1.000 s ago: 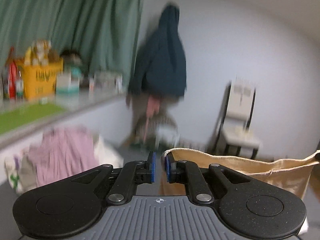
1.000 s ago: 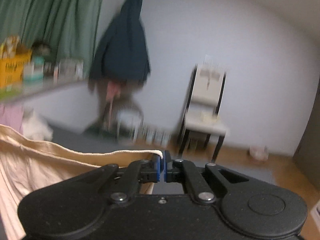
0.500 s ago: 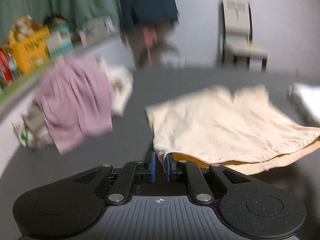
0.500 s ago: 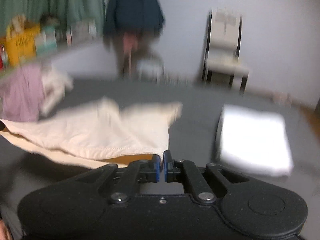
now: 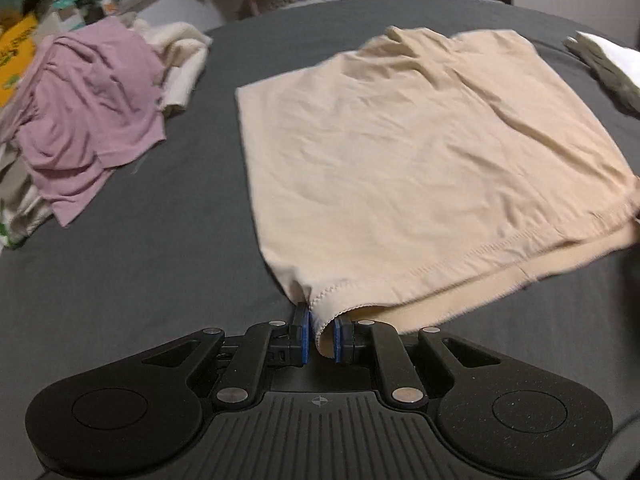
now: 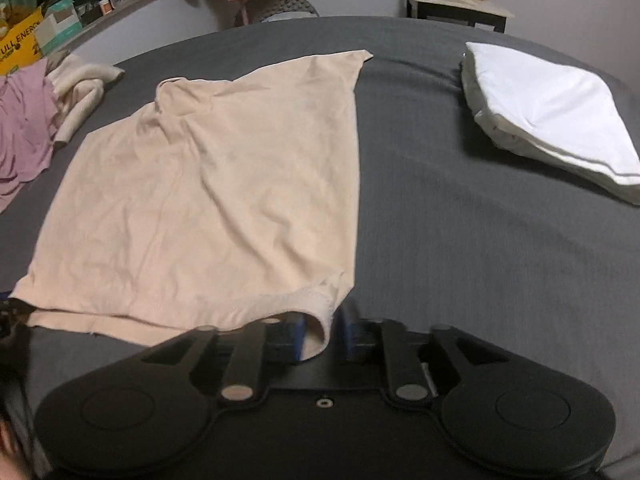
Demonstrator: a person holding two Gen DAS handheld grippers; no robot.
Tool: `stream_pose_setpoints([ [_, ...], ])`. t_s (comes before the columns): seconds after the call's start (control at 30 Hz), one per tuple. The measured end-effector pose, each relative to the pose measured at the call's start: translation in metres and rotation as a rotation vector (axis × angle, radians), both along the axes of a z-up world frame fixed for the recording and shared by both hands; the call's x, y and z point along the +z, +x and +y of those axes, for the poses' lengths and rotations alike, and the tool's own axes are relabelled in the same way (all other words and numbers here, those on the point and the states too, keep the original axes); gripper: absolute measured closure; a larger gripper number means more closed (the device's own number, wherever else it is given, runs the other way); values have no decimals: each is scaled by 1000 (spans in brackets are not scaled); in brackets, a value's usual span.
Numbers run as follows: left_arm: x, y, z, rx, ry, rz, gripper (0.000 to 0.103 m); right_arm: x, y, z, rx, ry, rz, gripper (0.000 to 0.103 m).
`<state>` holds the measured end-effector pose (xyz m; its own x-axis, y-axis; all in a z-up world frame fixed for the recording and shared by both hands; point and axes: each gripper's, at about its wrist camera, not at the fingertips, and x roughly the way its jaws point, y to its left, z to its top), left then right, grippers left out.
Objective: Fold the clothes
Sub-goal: 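Lower the beige garment flat onto the bed with both grippers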
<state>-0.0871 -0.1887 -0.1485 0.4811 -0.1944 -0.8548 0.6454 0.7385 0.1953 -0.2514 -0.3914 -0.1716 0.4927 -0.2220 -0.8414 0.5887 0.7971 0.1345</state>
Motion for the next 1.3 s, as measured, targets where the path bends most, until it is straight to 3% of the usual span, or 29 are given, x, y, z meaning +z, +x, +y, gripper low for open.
stream_pose_setpoints([
  [0.17,9,-9,0,-99,51,-5,91,3,-3,-1,-21,59,-22,70],
  [0.33,17,-23,-6,-248,151,-130,91,-1,-1,-1,-33,72,-34,70],
  [0.53,7,-30,-19,-393,234,-171,91,-2,-3,-3,-35,83,-49,68],
  [0.77,-12,-47,-34,-526,365,-273,91,-3,-6,-7,-47,109,-68,68],
  [1.1,-6,-43,-29,-488,316,-316,91,-2,-7,-5,-39,97,-66,67],
  [1.2,1,-39,-26,-426,287,-334,92,-1,-6,-2,-24,79,-50,67],
  [1.3,13,-29,-15,-319,208,-292,92,-2,-1,7,8,25,-19,67],
])
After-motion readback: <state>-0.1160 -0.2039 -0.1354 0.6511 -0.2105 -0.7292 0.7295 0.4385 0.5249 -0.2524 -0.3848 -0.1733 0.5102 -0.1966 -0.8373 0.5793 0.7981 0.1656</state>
